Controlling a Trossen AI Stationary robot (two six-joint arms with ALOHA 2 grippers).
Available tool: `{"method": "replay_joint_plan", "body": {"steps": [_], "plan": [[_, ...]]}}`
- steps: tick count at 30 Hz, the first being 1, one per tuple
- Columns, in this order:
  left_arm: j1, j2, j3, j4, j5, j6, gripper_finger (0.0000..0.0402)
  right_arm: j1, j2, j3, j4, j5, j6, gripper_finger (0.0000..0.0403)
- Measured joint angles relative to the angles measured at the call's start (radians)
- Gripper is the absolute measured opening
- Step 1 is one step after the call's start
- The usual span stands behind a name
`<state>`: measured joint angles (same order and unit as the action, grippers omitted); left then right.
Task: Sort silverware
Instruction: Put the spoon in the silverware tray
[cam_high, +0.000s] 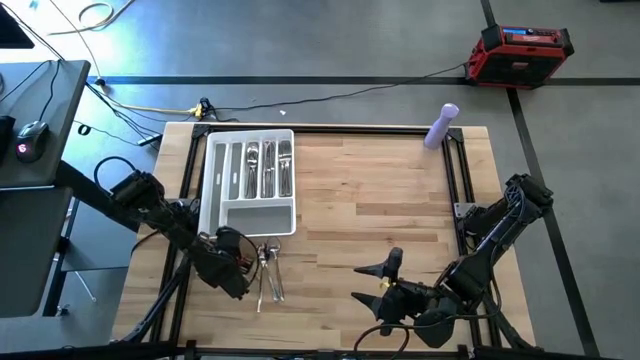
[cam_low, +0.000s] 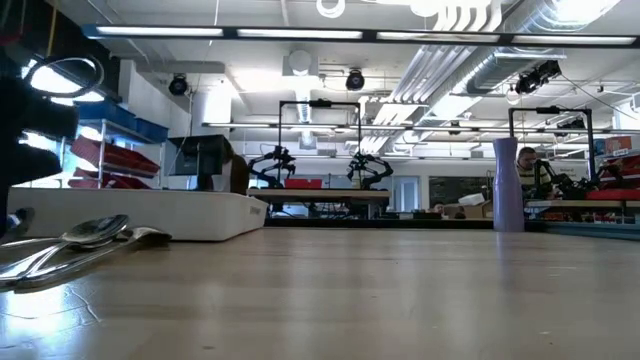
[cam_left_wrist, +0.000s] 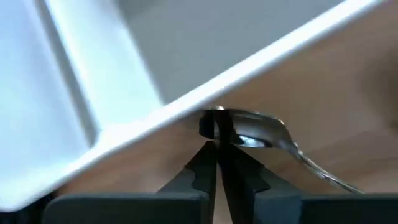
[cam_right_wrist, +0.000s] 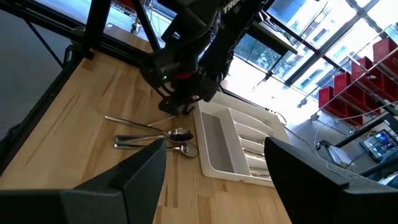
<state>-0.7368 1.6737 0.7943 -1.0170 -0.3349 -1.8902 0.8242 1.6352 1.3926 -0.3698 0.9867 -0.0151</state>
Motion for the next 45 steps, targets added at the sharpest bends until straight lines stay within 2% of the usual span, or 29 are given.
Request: {"method": "replay_joint_plan", "body": {"steps": [5,10,14,17,21,28,31,34,40,45], "plan": [[-0.030,0.000,0.084,-0.040,0.017,0.027,0.0001,0.000,0.000,0.000,0.000,0.000,0.000,0.0254],[-0.068,0.000,0.197,-0.090,-0.089,-0.032,0.0000,0.000,0.000,0.000,0.000,0.000,0.000,0.0254],[-0.061,0.000,0.205,-0.050,-0.165,-0.161,0.0000,0.000,0.000,0.000,0.000,0.000,0.008,0.0254],[-0.042,0.000,0.184,0.015,-0.155,-0.146,0.0008,0.000,0.000,0.000,0.000,-0.006,0.009,0.0254],[-0.020,0.000,0.169,0.053,-0.098,-0.107,0.0046,0.000,0.000,0.000,0.000,-0.019,0.011,0.0254],[-0.003,0.000,0.169,0.049,0.011,-0.078,0.0157,0.000,0.000,0.000,-0.001,-0.026,0.010,0.0254],[0.007,0.000,0.166,0.041,0.007,-0.133,0.0198,0.000,0.000,0.000,-0.004,-0.027,0.008,0.0254],[0.029,0.000,0.132,0.067,-0.014,-0.184,0.0219,0.000,0.000,0.000,-0.008,-0.028,0.011,0.0254],[0.057,-0.004,0.036,0.186,0.020,-0.211,0.0218,0.000,0.000,0.000,-0.011,-0.034,0.011,0.0254],[0.043,-0.005,0.034,0.190,0.052,-0.171,0.0185,0.000,0.000,0.000,-0.016,-0.035,0.009,0.0254]]}}
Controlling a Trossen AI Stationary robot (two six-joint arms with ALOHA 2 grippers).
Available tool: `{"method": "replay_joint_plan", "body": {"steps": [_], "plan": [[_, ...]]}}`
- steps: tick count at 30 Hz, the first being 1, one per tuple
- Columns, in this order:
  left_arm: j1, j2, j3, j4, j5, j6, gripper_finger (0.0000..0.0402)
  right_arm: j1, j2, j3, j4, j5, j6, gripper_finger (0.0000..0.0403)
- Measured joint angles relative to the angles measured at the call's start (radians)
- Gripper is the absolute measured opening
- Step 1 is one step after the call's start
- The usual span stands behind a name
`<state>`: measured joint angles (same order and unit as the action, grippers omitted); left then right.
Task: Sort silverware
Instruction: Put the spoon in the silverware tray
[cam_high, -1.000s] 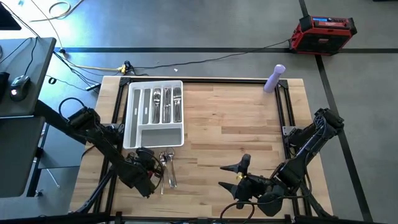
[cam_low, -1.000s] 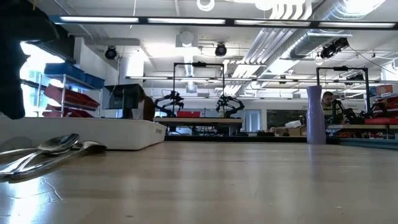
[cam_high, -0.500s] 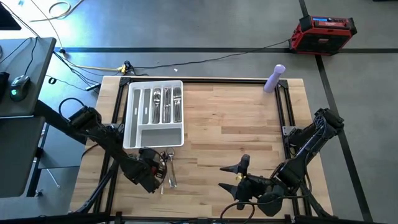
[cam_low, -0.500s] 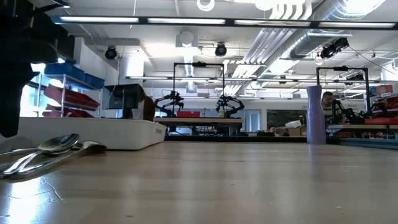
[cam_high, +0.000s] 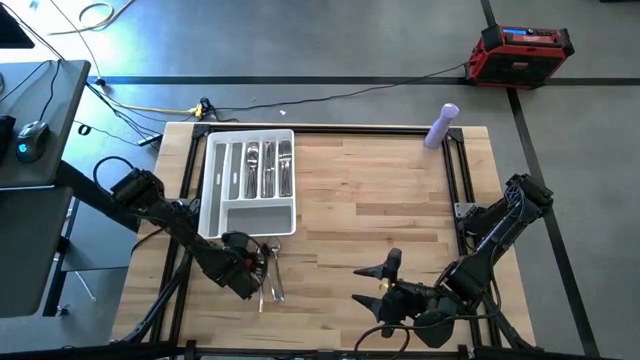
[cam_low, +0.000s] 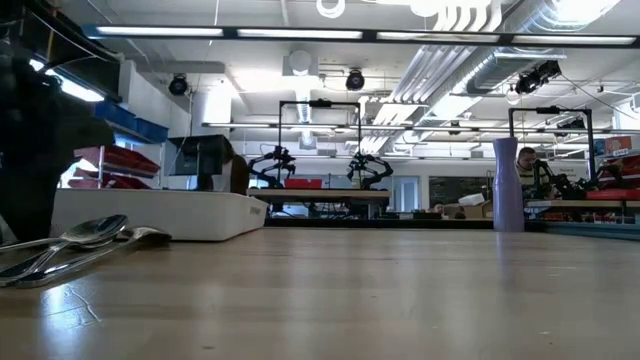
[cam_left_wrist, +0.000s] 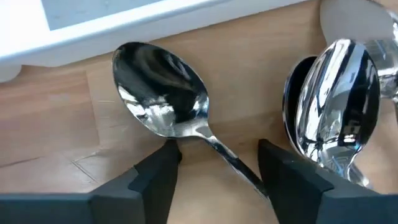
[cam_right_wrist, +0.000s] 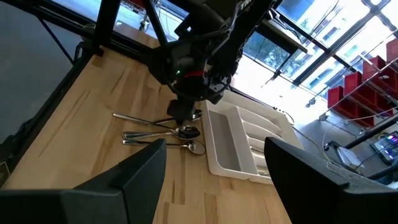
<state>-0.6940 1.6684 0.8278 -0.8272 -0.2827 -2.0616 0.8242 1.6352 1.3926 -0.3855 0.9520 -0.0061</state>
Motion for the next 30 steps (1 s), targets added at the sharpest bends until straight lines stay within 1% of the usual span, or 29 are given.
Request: {"method": "replay_joint_plan", "body": {"steps": [4,8,11,12,16,18,21,23,25,26,28,30], "plan": [[-0.029,0.000,0.004,0.000,0.022,0.018,0.0133,0.000,0.000,0.000,0.000,0.000,0.002,0.0254],[-0.042,0.000,0.006,0.007,0.046,0.026,0.0069,0.000,0.000,0.000,0.000,0.000,0.006,0.0254],[-0.042,0.000,0.006,0.012,0.072,0.061,0.0017,0.000,0.000,0.000,0.000,0.000,0.006,0.0254],[-0.042,0.000,0.006,0.011,0.077,0.072,0.0010,0.000,0.000,0.000,0.000,0.000,0.006,0.0254],[-0.046,0.004,0.037,-0.034,0.098,0.098,0.0005,0.000,0.000,0.000,0.000,0.001,0.001,0.0254],[-0.052,0.005,0.083,-0.094,0.151,0.116,0.0003,0.000,0.000,0.000,0.000,0.001,0.001,0.0254],[-0.067,0.005,0.184,-0.152,0.141,0.156,0.0002,0.000,0.000,0.000,0.000,0.001,-0.001,0.0254],[-0.076,0.005,0.262,-0.201,0.075,0.181,0.0002,0.000,0.000,0.000,-0.001,0.001,-0.002,0.0254],[-0.089,0.005,0.346,-0.281,-0.026,0.190,0.0001,0.000,0.000,0.000,-0.007,0.001,-0.001,0.0254],[-0.094,0.005,0.385,-0.348,-0.088,0.189,0.0001,0.000,0.000,0.000,-0.010,0.002,0.000,0.0254],[-0.097,0.003,0.452,-0.497,-0.246,0.189,0.0001,0.000,0.000,0.000,-0.012,0.001,-0.012,0.0254],[-0.084,0.002,0.480,-0.626,-0.441,0.158,0.0000,0.000,0.000,0.000,-0.013,0.002,-0.021,0.0254]]}}
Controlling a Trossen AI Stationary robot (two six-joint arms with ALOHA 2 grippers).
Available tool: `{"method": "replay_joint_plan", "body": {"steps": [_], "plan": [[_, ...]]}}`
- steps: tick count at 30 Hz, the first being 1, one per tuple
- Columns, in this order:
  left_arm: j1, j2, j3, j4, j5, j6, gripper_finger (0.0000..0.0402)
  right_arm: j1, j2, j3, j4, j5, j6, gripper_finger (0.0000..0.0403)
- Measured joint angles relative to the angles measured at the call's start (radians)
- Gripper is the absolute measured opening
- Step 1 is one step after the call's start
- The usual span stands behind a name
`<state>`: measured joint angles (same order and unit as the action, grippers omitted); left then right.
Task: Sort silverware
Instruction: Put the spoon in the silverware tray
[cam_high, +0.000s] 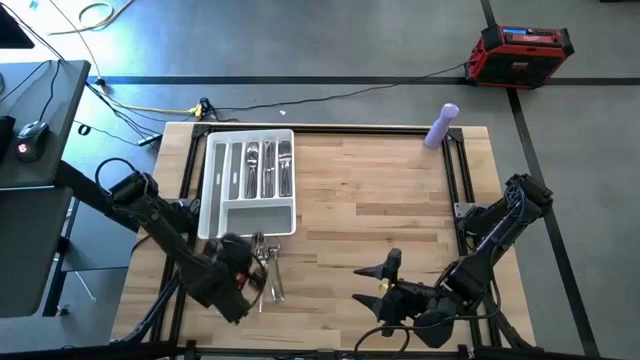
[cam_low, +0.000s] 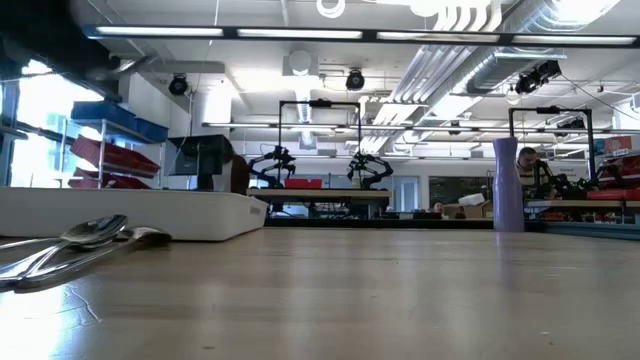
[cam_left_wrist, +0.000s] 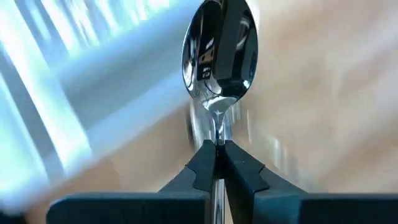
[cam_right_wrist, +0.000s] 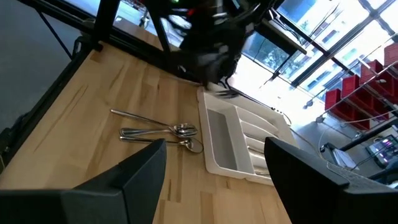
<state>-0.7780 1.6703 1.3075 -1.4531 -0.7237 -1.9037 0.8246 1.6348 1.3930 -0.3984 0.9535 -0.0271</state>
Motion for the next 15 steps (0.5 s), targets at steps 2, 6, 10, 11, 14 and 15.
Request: {"method": "replay_joint_plan", "body": {"steps": [2,6,10,11,14,15], "plan": [[0.031,0.000,-0.005,-0.120,-0.162,-0.071,0.0000,0.000,0.000,0.000,-0.002,0.000,-0.001,0.0254],[0.183,-0.049,-0.117,-0.069,-0.427,0.035,0.0000,-0.002,0.000,0.000,-0.002,0.007,-0.021,0.0254],[0.376,-0.067,-0.242,-0.077,-0.485,0.017,0.0000,-0.002,0.000,0.000,-0.005,0.007,-0.024,0.0254],[0.419,-0.071,-0.271,-0.066,-0.509,0.005,0.0000,-0.002,0.000,0.000,-0.006,0.013,-0.026,0.0254],[0.534,-0.073,-0.349,-0.028,-0.538,-0.036,0.0000,-0.002,0.000,0.000,-0.009,0.014,-0.026,0.0254],[0.567,-0.072,-0.373,0.005,-0.541,-0.049,0.0000,-0.002,0.000,0.000,-0.011,0.014,-0.026,0.0254]]}}
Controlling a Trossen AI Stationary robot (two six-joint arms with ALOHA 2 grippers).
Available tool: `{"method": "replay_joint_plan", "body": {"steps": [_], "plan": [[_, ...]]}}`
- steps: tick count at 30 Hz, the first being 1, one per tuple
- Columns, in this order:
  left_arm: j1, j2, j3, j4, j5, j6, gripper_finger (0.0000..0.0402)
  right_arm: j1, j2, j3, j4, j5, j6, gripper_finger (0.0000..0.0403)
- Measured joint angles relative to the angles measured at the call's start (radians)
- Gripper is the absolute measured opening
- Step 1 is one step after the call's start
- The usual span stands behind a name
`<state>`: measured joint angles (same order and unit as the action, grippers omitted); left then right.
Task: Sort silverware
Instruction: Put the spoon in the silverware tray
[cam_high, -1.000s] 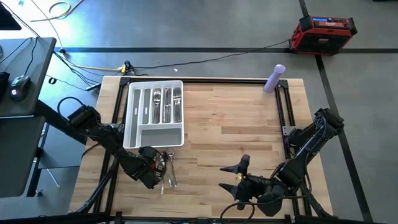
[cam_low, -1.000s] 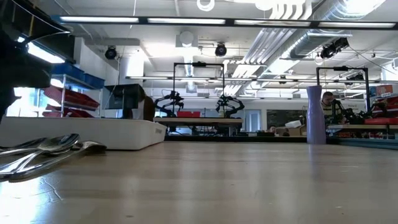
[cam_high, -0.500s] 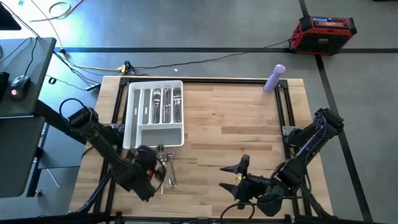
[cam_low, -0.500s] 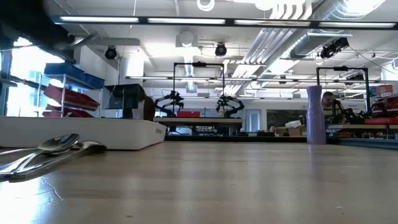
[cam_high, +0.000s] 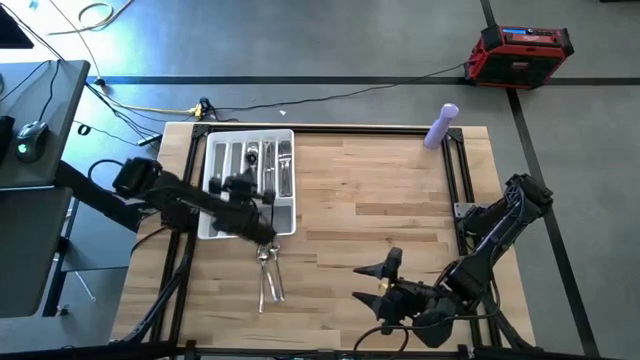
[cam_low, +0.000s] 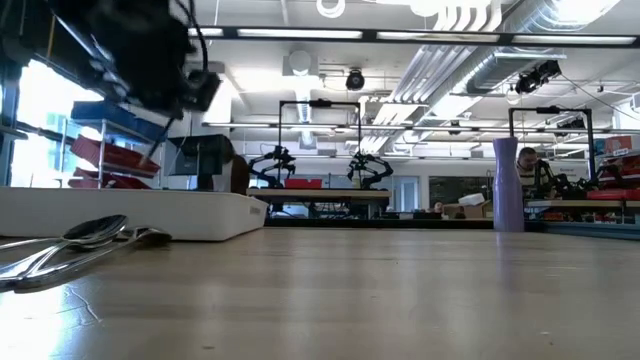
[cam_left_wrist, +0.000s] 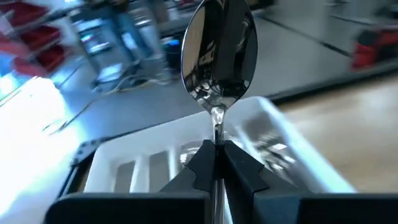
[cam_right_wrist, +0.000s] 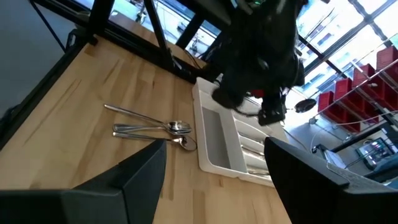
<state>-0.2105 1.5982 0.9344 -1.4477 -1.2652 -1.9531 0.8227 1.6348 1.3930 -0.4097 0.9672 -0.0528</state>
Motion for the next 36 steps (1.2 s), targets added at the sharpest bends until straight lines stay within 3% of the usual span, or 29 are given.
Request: {"method": "replay_joint_plan", "body": {"steps": [4,10,16,23,26,29,31,36], "plan": [[0.088,0.000,-0.090,0.217,0.020,0.067,0.0000,0.000,0.000,0.000,-0.005,0.000,0.000,0.0254],[0.139,0.000,-0.170,0.568,0.180,0.376,0.0001,0.000,0.000,0.000,-0.005,-0.001,0.003,0.0254],[0.167,-0.012,-0.169,0.548,0.296,0.454,0.0035,0.000,0.000,0.000,-0.005,-0.013,0.011,0.0254],[0.171,-0.122,-0.129,0.377,0.398,0.481,0.0123,0.003,0.000,0.000,-0.011,-0.015,0.012,0.0254],[0.144,-0.202,-0.085,0.319,0.528,0.548,0.0155,0.004,0.000,0.000,-0.012,-0.015,0.003,0.0254],[0.071,-0.275,-0.058,0.352,0.739,0.627,0.0172,0.005,0.000,0.000,-0.012,-0.014,0.003,0.0254],[-0.030,-0.303,-0.058,0.416,0.821,0.613,0.0177,0.005,0.000,0.000,-0.012,-0.011,0.003,0.0254],[-0.368,-0.266,-0.057,0.637,0.766,0.428,0.0171,0.008,0.000,0.000,-0.012,-0.011,0.034,0.0254]]}}
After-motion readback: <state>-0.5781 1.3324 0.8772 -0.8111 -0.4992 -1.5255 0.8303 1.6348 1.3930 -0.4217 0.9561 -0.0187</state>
